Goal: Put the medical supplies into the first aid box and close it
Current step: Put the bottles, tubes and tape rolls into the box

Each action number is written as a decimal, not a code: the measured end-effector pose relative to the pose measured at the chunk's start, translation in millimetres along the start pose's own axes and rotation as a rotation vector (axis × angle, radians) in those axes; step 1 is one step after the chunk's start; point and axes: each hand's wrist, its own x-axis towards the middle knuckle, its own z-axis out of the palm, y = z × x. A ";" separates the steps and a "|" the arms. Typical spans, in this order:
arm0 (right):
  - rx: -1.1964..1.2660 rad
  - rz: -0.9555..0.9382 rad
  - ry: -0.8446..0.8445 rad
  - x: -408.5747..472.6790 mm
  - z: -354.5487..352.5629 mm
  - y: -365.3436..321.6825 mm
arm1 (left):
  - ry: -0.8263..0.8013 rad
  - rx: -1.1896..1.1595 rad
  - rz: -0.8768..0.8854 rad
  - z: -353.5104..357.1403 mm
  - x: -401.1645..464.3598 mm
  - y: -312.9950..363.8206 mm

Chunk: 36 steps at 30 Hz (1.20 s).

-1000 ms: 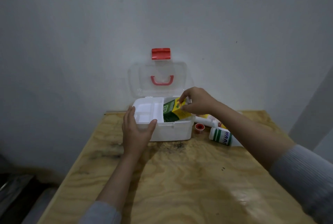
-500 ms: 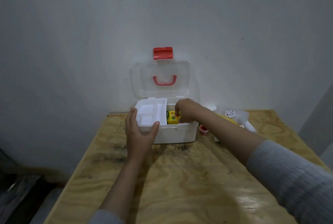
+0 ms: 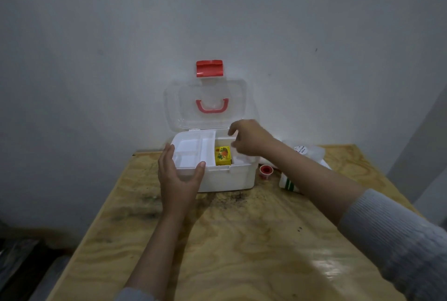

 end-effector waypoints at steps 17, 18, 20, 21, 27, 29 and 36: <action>-0.119 0.353 -0.069 -100.8 -64.7 165.8 | 0.019 0.006 0.002 3.0 0.5 -7.1; -0.116 0.348 -0.067 -101.5 -60.9 168.6 | 0.018 0.007 0.003 2.7 0.0 -6.6; -0.109 0.331 -0.058 -102.0 -53.8 170.8 | 0.017 0.005 0.009 2.5 -0.2 -6.9; -0.100 0.318 -0.049 -101.8 -50.7 171.3 | 0.017 0.004 0.009 2.4 0.1 -7.8; -0.068 0.292 0.018 -99.2 -43.5 173.8 | 0.014 0.008 0.008 2.6 1.9 -11.2; -0.075 0.274 0.047 -99.4 -44.2 173.9 | 0.014 0.007 0.010 2.7 1.8 -11.7; -0.135 0.164 0.241 -99.9 -61.9 164.6 | 0.016 -0.005 0.014 2.4 0.1 -8.6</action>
